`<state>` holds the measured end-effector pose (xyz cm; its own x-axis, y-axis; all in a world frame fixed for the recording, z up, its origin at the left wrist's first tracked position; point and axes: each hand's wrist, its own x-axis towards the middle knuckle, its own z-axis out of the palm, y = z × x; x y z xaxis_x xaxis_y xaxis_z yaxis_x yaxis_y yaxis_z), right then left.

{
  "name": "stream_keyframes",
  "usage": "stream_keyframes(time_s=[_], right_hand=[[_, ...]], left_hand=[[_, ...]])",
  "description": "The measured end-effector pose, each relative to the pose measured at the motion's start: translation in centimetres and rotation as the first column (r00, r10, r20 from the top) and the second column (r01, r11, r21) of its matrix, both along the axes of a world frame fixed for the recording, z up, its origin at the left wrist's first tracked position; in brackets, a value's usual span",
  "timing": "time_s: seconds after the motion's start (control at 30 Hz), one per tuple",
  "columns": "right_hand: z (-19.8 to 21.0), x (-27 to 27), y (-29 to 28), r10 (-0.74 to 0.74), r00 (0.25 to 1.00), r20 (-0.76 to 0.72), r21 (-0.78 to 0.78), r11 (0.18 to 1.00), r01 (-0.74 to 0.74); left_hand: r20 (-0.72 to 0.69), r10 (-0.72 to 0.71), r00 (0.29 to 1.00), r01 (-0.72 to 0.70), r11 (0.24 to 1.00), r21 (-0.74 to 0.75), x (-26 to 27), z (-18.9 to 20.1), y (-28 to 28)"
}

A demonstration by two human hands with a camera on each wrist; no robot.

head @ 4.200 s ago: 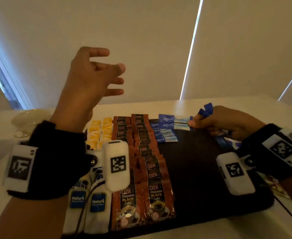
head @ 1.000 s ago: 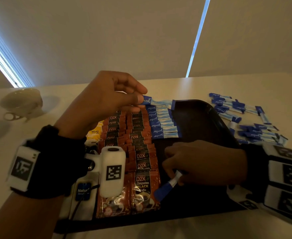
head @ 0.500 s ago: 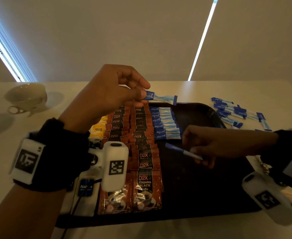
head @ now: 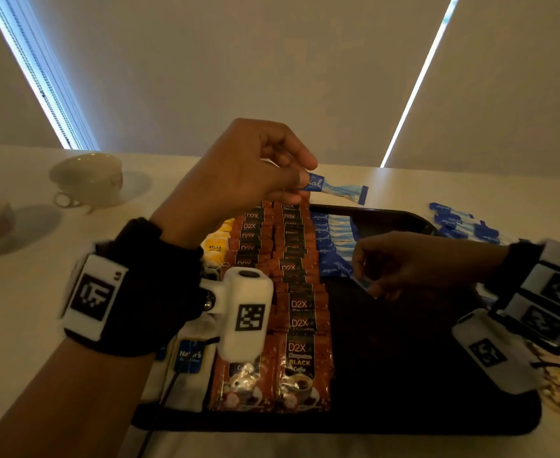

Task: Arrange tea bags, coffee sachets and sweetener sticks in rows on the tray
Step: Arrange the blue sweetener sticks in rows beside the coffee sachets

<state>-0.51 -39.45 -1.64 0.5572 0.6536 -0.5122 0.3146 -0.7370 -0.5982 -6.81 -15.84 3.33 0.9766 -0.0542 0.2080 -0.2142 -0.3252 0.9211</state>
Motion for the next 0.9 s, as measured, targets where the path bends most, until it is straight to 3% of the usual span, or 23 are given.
stream_keyframes(time_s=[0.47,0.6,0.9], right_hand=[[-0.3,1.2,1.5,0.083,0.985,0.154,-0.181,0.982,-0.055],[-0.2,0.9,1.8,0.129,0.931,0.342,-0.217,0.975,-0.055],[-1.4,0.1,3.4,0.329,0.863,0.383,-0.364,0.913,-0.186]], left_hand=[[0.003,-0.012,1.000,0.012,0.999,0.035,-0.1,0.1,0.2],[0.001,-0.020,1.000,0.020,0.999,0.036,-0.1,0.0,0.1],[0.010,-0.015,1.000,0.015,0.999,0.044,-0.1,0.0,0.0]])
